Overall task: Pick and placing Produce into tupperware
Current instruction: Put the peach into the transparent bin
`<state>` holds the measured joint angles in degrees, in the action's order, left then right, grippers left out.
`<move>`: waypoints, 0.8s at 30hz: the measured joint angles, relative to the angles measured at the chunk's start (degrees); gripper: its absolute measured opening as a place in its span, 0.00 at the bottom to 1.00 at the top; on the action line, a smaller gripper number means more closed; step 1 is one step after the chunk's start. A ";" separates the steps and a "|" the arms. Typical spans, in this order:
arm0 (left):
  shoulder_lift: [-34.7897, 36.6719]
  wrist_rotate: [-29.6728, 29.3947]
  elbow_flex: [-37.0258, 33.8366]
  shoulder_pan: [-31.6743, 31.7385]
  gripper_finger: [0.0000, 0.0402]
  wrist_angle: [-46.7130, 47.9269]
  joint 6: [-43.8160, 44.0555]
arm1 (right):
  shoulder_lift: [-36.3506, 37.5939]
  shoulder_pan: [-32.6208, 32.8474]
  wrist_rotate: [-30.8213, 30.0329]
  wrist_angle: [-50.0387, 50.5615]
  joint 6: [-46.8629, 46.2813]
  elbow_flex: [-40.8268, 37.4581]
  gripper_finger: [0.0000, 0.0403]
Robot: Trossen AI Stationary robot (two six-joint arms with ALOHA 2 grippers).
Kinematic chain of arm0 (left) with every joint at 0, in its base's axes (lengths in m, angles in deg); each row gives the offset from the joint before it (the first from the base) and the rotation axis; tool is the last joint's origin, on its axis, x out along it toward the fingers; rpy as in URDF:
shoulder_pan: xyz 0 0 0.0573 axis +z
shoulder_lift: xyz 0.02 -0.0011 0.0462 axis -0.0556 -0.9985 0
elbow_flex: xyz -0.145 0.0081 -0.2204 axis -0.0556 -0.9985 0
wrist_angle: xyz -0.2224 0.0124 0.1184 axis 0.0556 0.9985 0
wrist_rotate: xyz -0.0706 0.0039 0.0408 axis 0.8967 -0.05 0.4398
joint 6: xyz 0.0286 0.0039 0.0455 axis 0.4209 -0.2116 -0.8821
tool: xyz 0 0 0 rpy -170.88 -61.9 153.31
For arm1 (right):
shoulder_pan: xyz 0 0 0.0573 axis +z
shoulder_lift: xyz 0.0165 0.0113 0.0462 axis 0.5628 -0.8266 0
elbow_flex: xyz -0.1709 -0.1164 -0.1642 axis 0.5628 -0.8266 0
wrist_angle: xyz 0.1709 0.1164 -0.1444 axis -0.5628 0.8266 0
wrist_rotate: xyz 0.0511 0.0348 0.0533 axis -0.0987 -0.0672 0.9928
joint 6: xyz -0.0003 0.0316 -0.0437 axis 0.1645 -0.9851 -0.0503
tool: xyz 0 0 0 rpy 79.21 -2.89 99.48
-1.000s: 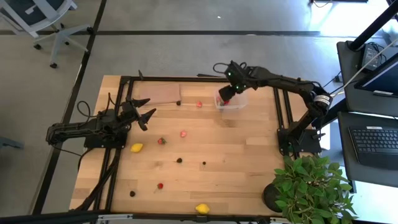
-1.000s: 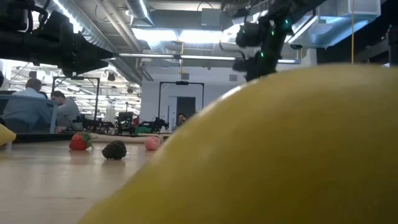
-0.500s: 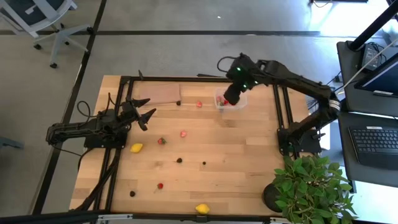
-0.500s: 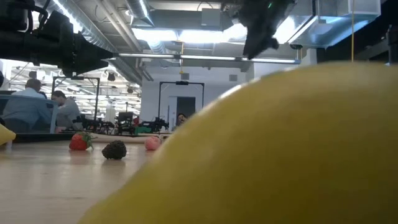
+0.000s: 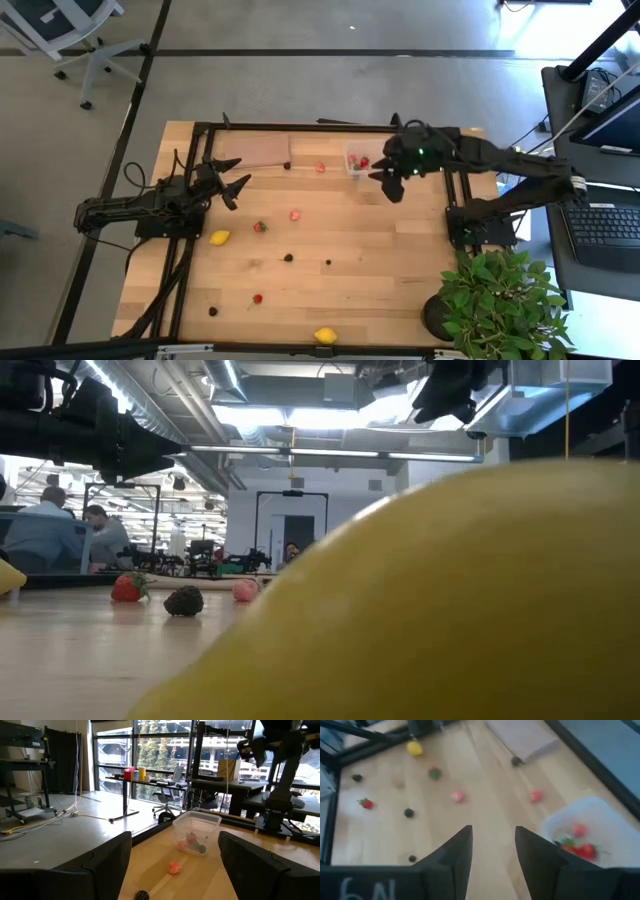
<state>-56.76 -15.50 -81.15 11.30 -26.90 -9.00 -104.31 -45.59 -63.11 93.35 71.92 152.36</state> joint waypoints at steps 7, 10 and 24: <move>0.00 0.31 0.00 0.01 0.72 0.00 4.10 | 4.22 2.87 0.02 -28.75 -1.01 -16.10 0.38; 0.00 0.31 0.00 -0.01 0.72 0.00 4.07 | 3.84 3.32 0.07 -41.08 -1.20 -22.36 0.38; 0.00 0.28 0.00 0.01 0.72 0.02 4.07 | 1.30 3.61 0.06 -57.77 0.45 -36.69 0.38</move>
<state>-56.76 -15.21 -81.15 11.31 -26.88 -4.92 -103.01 -41.98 -63.05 35.58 72.37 115.67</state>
